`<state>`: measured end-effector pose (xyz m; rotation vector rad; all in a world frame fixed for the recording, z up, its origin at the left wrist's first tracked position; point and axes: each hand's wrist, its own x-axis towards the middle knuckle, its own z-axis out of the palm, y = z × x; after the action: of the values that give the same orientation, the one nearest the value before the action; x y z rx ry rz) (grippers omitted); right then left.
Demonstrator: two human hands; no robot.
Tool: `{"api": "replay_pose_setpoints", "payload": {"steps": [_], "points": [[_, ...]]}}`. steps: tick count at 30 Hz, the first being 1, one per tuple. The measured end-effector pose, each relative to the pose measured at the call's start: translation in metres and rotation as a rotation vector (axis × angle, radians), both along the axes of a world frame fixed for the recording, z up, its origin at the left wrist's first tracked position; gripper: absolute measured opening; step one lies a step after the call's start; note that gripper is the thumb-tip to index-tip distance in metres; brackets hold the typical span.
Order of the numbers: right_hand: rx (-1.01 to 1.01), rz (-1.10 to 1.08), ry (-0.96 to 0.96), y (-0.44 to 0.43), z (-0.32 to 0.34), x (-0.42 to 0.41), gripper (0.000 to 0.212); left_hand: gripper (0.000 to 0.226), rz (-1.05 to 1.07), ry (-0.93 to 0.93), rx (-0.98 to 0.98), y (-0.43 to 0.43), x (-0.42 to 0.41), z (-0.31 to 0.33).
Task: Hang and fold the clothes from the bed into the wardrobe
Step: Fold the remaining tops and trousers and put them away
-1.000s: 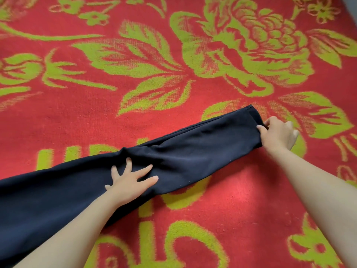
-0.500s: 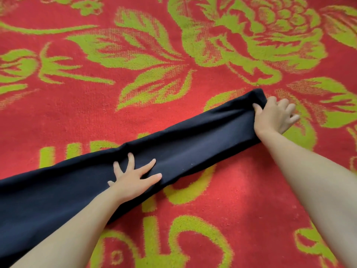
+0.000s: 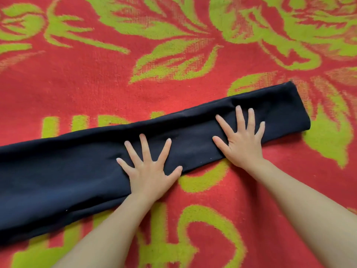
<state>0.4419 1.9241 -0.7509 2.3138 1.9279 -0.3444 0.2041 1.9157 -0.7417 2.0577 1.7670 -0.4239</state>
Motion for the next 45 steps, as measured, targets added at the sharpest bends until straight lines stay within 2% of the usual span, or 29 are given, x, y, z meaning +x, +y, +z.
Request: {"api": "replay_pose_setpoints", "payload": {"steps": [1, 3, 5, 7, 8, 10, 11, 12, 14, 15, 16, 18, 20, 21, 22, 24, 26, 28, 29, 31, 32, 33, 34, 36, 38, 39, 43, 45], "points": [[-0.045, -0.016, -0.007, 0.001, 0.003, -0.002, 0.074, 0.078, -0.021, 0.036, -0.02, 0.001, 0.001, 0.002], [-0.163, 0.022, -0.009, 0.004, 0.017, -0.002, 0.072, 0.071, 0.036, -0.032, -0.197, 0.009, -0.005, 0.019], [-0.206, 0.031, 0.092, 0.007, 0.037, 0.009, 0.071, 0.052, 0.177, -0.302, -0.304, 0.02, -0.02, 0.044], [-0.03, -0.101, 0.131, 0.004, 0.053, 0.029, 0.074, 0.035, 0.373, -0.644, -0.197, 0.018, -0.049, 0.057], [0.047, -0.226, 0.098, 0.003, 0.057, 0.047, 0.072, 0.039, 0.412, -0.699, -0.11, 0.012, -0.067, 0.062], [0.045, -0.595, 0.125, -0.003, 0.058, 0.079, 0.077, 0.056, 0.369, -0.525, -0.039, -0.007, -0.094, 0.062], [0.041, -0.8, 0.277, -0.004, 0.061, 0.088, 0.083, 0.06, 0.321, -0.386, -0.051, -0.019, -0.105, 0.058], [0.104, -0.98, 0.482, -0.004, 0.06, 0.093, 0.08, 0.063, 0.26, -0.251, -0.075, -0.03, -0.114, 0.052], [0.306, -1.257, 0.835, 0.001, 0.064, 0.092, 0.045, 0.064, 0.153, -0.092, -0.125, -0.042, -0.122, 0.043], [0.367, -1.329, 0.952, 0.007, 0.066, 0.09, 0.024, 0.064, 0.138, -0.074, -0.149, -0.043, -0.123, 0.041], [0.421, -1.366, 1.012, 0.013, 0.068, 0.087, 0.017, 0.065, 0.141, -0.079, -0.167, -0.041, -0.123, 0.039], [0.541, -1.399, 1.007, 0.023, 0.074, 0.086, 0.03, 0.066, 0.146, -0.085, -0.22, -0.035, -0.121, 0.039], [0.63, -1.317, 0.955, 0.031, 0.087, 0.077, 0.024, 0.065, 0.141, -0.072, -0.293, -0.031, -0.122, 0.041], [0.673, -1.211, 0.904, 0.033, 0.098, 0.068, 0.017, 0.064, 0.139, -0.07, -0.323, -0.028, -0.123, 0.043], [0.721, -1.08, 0.828, 0.036, 0.109, 0.054, 0.022, 0.063, 0.133, -0.066, -0.351, -0.026, -0.123, 0.045], [0.823, -0.755, 0.628, 0.035, 0.133, 0.012, 0.036, 0.063, 0.115, -0.054, -0.403, -0.022, -0.122, 0.05], [0.893, -0.309, 0.505, 0.025, 0.139, -0.045, 0.035, 0.063, 0.109, -0.057, -0.45, -0.017, -0.122, 0.055], [0.759, 0.06, 0.545, 0.003, 0.127, -0.103, 0.042, 0.061, 0.12, -0.088, -0.49, -0.012, -0.121, 0.06], [0.569, 0.17, 0.607, -0.008, 0.118, -0.127, 0.052, 0.06, 0.132, -0.108, -0.5, -0.01, -0.122, 0.062], [0.124, 0.238, 0.702, -0.028, 0.099, -0.153, 0.073, 0.057, 0.125, -0.13, -0.483, -0.009, -0.121, 0.064], [0.052, 0.269, 0.673, -0.035, 0.091, -0.155, 0.074, 0.056, 0.116, -0.136, -0.47, -0.009, -0.121, 0.064], [0.111, 0.281, 0.612, -0.035, 0.084, -0.154, 0.069, 0.055, 0.114, -0.147, -0.456, -0.009, -0.125, 0.062], [0.256, 0.247, 0.534, -0.032, 0.079, -0.146, 0.063, 0.055, 0.106, -0.155, -0.45, -0.009, -0.125, 0.062], [0.438, 0.042, 0.326, -0.018, 0.072, -0.125, 0.062, 0.056, 0.095, -0.162, -0.458, -0.008, -0.129, 0.059], [0.359, -0.174, 0.181, -0.004, 0.072, -0.104, 0.076, 0.057, 0.086, -0.164, -0.481, -0.008, -0.131, 0.059], [0.296, -0.153, 0.134, -0.002, 0.072, -0.097, 0.081, 0.058, 0.082, -0.167, -0.491, -0.007, -0.131, 0.059], [0.252, 0.559, -0.15, -0.012, 0.052, -0.113, 0.094, 0.061, 0.06, -0.186, -0.531, -0.003, -0.133, 0.061], [0.182, 0.611, -0.204, -0.018, 0.04, -0.127, 0.103, 0.059, 0.064, -0.209, -0.55, 0.0, -0.135, 0.062]]}}
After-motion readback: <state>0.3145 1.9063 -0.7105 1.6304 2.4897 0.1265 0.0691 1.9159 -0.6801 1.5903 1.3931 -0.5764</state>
